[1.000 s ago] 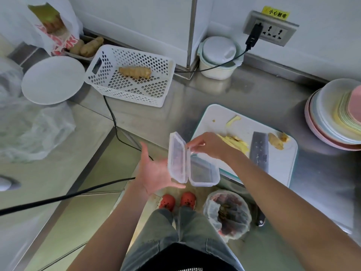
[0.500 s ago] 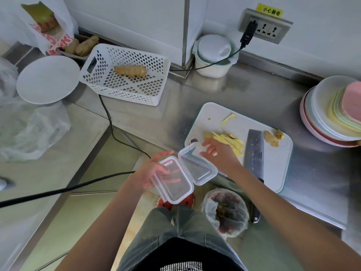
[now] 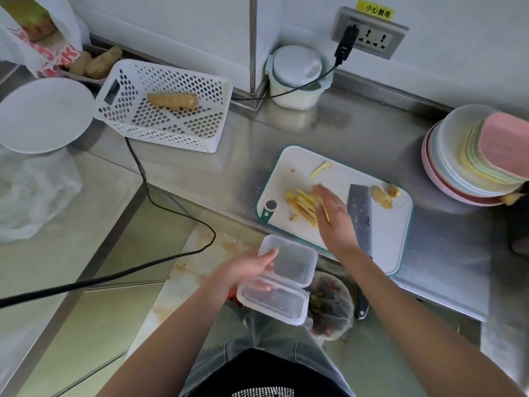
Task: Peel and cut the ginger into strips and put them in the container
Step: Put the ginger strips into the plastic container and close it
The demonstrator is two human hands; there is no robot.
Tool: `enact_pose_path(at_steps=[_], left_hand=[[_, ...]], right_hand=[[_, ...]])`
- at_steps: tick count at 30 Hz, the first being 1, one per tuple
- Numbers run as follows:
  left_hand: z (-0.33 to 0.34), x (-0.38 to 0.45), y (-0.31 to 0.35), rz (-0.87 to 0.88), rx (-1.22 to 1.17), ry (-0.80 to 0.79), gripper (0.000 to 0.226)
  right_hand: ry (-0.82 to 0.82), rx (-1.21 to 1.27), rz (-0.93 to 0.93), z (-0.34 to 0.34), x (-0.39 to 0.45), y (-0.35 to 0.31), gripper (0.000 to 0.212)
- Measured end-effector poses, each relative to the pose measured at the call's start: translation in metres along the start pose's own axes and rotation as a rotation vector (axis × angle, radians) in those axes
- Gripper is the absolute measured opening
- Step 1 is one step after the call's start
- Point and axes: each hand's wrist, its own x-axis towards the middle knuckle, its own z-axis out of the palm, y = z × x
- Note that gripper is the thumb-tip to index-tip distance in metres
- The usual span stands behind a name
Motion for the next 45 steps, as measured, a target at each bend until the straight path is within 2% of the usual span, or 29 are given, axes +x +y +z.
enact_pose_path(at_steps=[2, 5, 8, 11, 18, 22, 26, 32, 34, 38, 40, 42, 45], left_hand=[[0.005, 0.000, 0.002, -0.023, 0.014, 0.016, 0.072], [0.010, 0.005, 0.009, 0.006, -0.021, 0.086, 0.074], [0.011, 0.016, 0.008, -0.018, -0.030, 0.091, 0.071], [0.013, 0.020, 0.004, -0.013, -0.139, 0.044, 0.059], [0.015, 0.022, 0.002, -0.003, -0.294, 0.088, 0.059], [0.014, 0.023, 0.001, 0.001, -0.302, 0.080, 0.058], [0.012, 0.023, 0.000, 0.008, -0.291, 0.083, 0.054], [0.010, 0.024, 0.000, 0.000, -0.296, 0.092, 0.062], [0.011, 0.025, 0.000, 0.011, -0.291, 0.099, 0.063], [0.010, 0.027, -0.002, 0.035, -0.282, 0.109, 0.065], [0.009, 0.028, -0.003, 0.043, -0.269, 0.122, 0.066], [0.009, 0.030, -0.004, 0.058, -0.263, 0.123, 0.064], [0.008, 0.030, -0.004, 0.045, -0.256, 0.124, 0.066]], right_hand=[[-0.124, -0.102, 0.028, 0.000, 0.008, 0.012, 0.044], [-0.231, -0.255, -0.013, 0.010, 0.012, 0.022, 0.046], [-0.200, -0.273, -0.041, 0.014, 0.009, 0.024, 0.046], [-0.176, -0.212, -0.066, 0.015, 0.004, 0.024, 0.049], [-0.187, -0.108, -0.131, 0.019, -0.012, 0.029, 0.046], [-0.212, -0.089, -0.153, 0.025, -0.020, 0.029, 0.045], [-0.171, -0.038, -0.182, 0.027, -0.025, 0.028, 0.043], [-0.127, -0.071, -0.366, 0.033, -0.039, 0.026, 0.040], [-0.148, -0.112, -0.411, 0.033, -0.040, 0.025, 0.038], [-0.335, -0.255, -0.534, 0.032, -0.062, 0.021, 0.041], [-0.332, -0.202, -0.495, 0.026, -0.075, 0.018, 0.043], [-0.248, -0.119, -0.431, 0.020, -0.074, 0.011, 0.045], [-0.138, -0.164, -0.191, 0.018, -0.047, 0.003, 0.050]])
